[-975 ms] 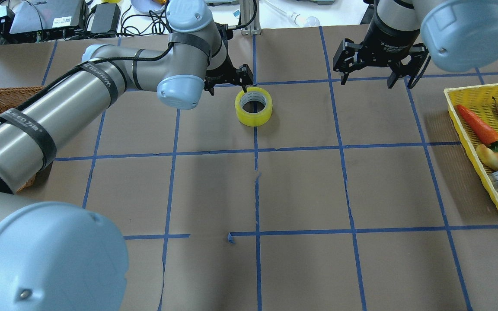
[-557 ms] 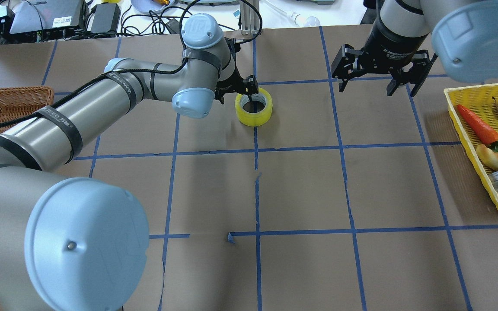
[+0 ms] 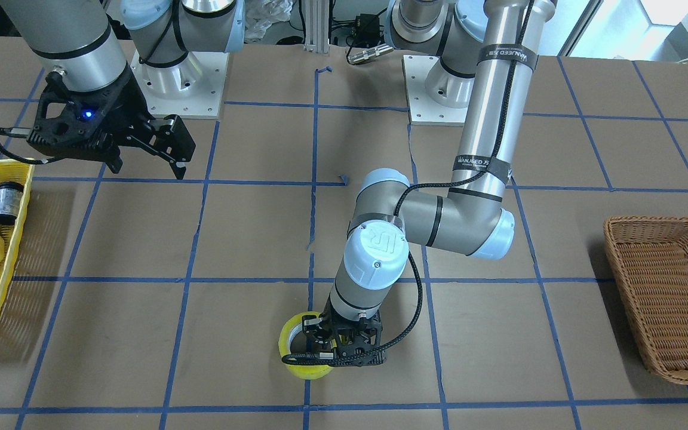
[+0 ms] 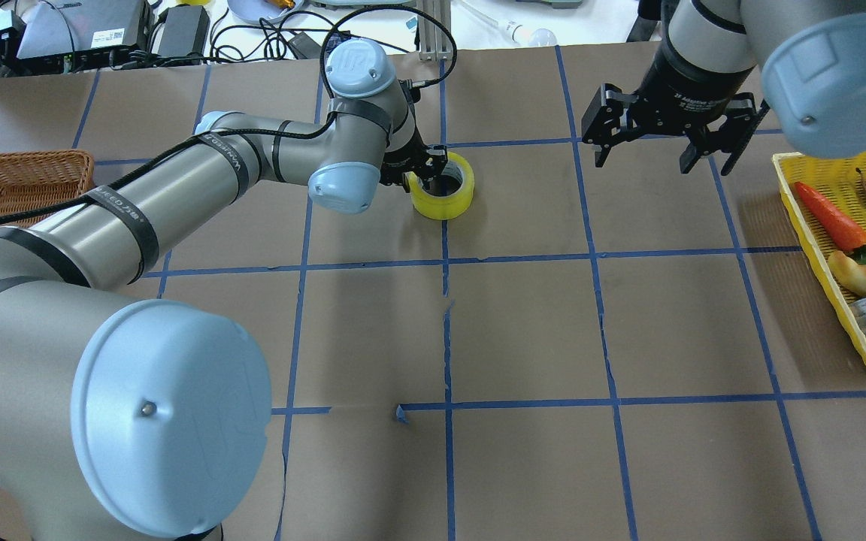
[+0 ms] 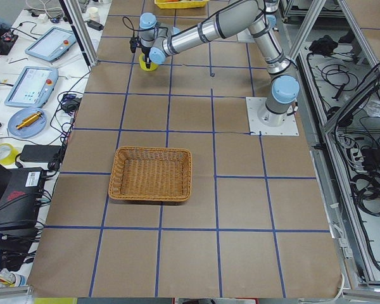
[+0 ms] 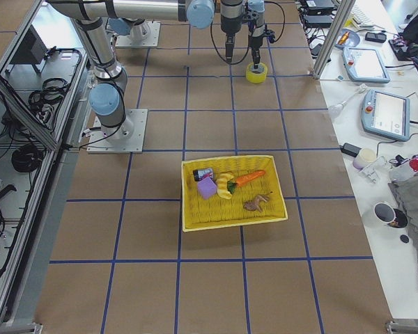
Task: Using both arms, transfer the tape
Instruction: 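Grasp the tape roll with the left gripper and carry it toward the woven basket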
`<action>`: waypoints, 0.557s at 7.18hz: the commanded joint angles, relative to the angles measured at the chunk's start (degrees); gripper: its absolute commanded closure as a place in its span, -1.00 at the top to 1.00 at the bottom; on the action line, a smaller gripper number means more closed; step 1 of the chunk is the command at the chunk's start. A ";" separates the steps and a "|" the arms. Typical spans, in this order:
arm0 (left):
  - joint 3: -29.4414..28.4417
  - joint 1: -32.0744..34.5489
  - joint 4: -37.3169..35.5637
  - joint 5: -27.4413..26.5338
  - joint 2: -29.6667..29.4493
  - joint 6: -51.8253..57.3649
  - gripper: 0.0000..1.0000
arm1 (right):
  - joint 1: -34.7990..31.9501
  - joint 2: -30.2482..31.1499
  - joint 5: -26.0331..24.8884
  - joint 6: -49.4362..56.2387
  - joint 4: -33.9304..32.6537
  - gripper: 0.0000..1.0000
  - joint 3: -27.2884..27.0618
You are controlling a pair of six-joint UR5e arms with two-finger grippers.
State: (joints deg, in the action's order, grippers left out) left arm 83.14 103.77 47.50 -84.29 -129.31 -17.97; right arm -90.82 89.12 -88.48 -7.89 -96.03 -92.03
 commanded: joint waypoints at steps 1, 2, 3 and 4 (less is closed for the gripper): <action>0.09 -0.41 1.19 -0.70 3.26 0.66 -1.00 | 0.03 0.35 -0.12 0.07 -0.04 1.00 -0.61; -0.95 -1.89 9.02 -0.70 7.28 0.74 -1.00 | 0.03 0.79 -0.12 0.16 0.05 1.00 -0.78; -1.14 -5.65 14.23 -0.44 11.93 4.14 -1.00 | 0.03 1.14 -0.12 0.59 0.23 1.00 -1.04; -1.05 -12.38 20.03 -0.61 14.94 13.40 -1.00 | 0.03 1.23 -0.12 0.60 0.23 1.00 -1.05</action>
State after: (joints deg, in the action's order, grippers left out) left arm 82.20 98.00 60.42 -84.85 -118.76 -12.83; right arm -90.79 90.11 -88.59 -7.45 -95.87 -92.96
